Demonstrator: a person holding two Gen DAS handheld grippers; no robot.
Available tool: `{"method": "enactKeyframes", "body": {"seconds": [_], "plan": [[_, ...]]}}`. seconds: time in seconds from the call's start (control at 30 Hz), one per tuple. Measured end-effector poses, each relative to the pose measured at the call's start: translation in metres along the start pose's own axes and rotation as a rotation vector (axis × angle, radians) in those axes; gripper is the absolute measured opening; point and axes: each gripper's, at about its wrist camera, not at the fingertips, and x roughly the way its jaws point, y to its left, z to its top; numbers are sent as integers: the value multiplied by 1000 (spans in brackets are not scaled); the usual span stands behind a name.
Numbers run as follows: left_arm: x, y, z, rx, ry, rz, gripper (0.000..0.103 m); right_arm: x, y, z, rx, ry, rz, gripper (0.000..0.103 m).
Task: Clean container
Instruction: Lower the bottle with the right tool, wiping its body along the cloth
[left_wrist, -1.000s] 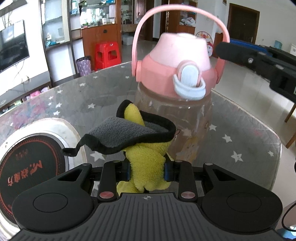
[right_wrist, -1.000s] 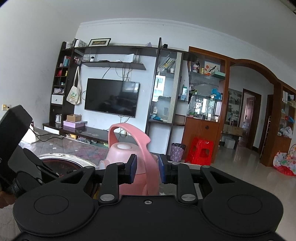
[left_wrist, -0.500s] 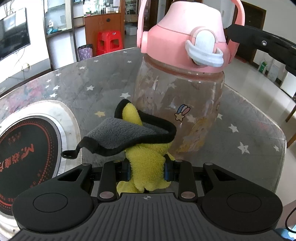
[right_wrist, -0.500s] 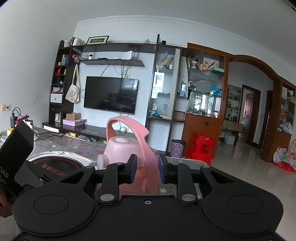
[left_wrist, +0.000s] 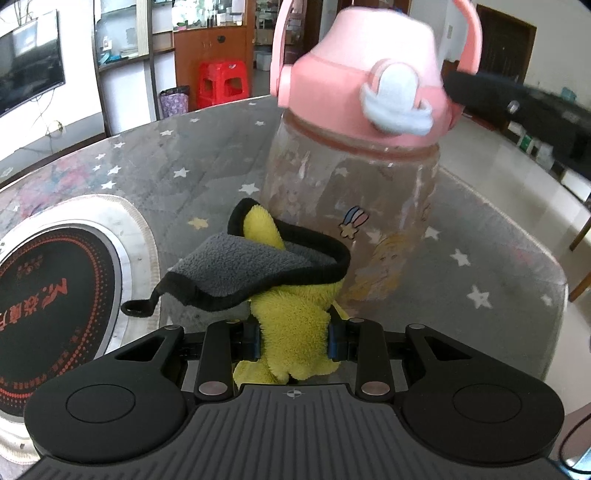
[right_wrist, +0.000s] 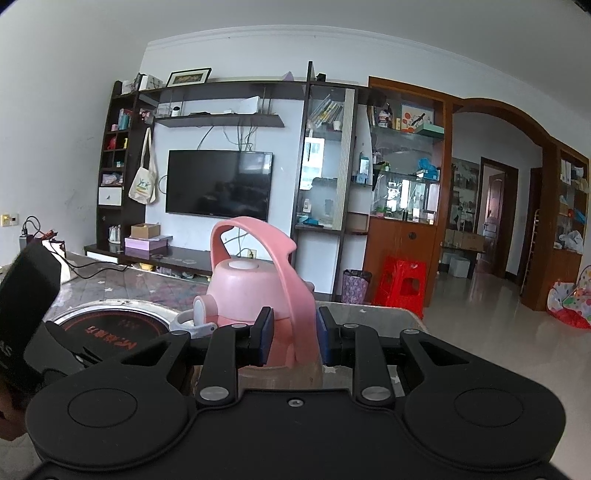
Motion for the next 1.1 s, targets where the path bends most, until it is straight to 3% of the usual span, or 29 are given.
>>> {"method": "enactKeyframes", "body": {"seconds": [0.07,0.4,1.1], "plan": [[-8,-2,3,10,-20,-1,31,0,0,-2,3,-1,-6,17],[-48,-8,26,67,-125,23,31,8,-17,10,-14,-2,5,17],[-16,-11,6,42,-56,-8,31,12,-24,15,13,-6,-8,17]]}}
